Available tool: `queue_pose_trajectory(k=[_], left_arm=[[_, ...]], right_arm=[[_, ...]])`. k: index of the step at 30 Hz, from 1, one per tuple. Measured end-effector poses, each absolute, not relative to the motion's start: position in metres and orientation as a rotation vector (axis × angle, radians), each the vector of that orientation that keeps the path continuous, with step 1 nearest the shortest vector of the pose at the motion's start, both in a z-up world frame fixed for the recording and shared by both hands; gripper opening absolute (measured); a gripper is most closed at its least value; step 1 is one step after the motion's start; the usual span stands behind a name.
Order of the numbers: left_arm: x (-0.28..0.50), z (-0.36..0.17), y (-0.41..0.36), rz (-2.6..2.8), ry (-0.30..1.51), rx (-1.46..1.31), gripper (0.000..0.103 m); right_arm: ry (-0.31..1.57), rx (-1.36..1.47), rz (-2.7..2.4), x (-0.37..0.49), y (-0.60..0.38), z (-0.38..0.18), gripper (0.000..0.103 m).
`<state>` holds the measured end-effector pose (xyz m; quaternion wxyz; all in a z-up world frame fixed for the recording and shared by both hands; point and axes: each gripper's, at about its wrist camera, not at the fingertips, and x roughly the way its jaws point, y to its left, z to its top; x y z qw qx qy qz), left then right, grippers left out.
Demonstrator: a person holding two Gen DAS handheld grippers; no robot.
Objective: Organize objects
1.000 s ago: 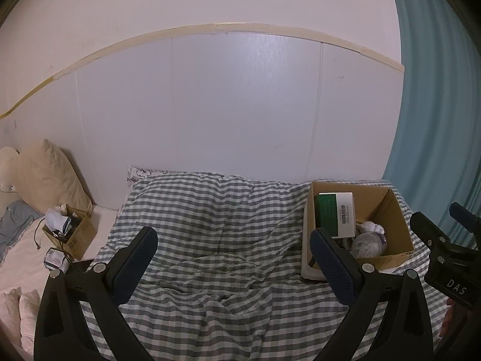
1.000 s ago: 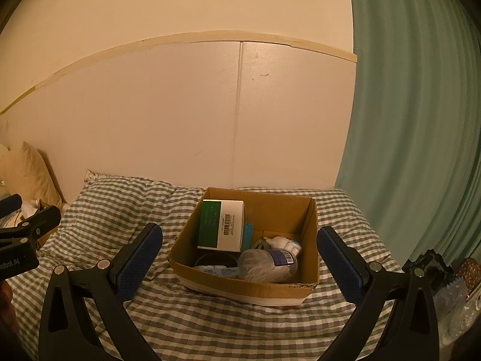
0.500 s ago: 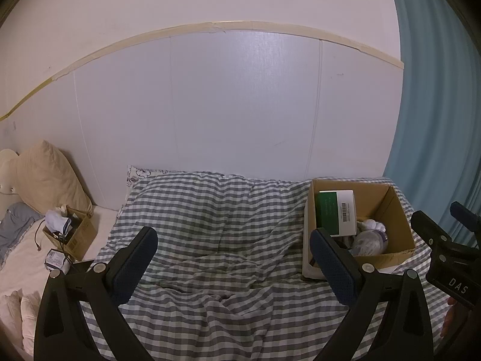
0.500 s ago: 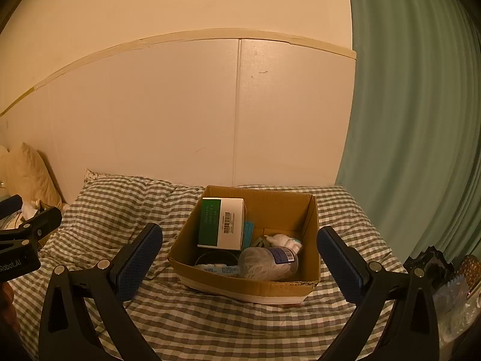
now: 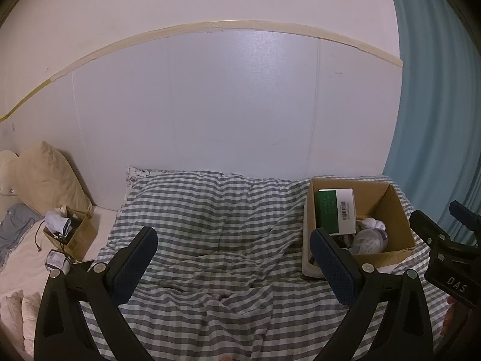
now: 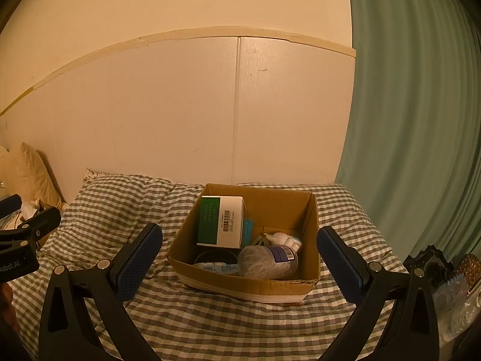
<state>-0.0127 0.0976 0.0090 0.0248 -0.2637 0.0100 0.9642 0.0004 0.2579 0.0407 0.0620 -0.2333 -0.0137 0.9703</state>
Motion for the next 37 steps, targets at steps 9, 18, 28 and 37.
queue_pose_trajectory(k=[9, 18, 28, 37], left_arm=[[-0.0108, 0.0095, 0.0980, 2.986, 0.038, -0.806, 0.103], [-0.0104, 0.0095, 0.0993, 2.987, 0.057, -0.806, 0.103], [-0.0109, 0.0088, 0.1003, 2.992, 0.056, -0.813, 0.103], [-0.0102, 0.0075, 0.1015, 2.993, 0.062, -0.806, 0.103]], right_arm=[[-0.045, -0.717, 2.929, 0.0006, 0.2572, 0.0387, 0.103], [-0.051, -0.731, 2.926, -0.0007, 0.2566, 0.0381, 0.103], [-0.054, -0.735, 2.926, -0.0010, 0.2560, 0.0373, 0.103], [-0.058, -0.740, 2.924, -0.0010, 0.2554, 0.0356, 0.103]])
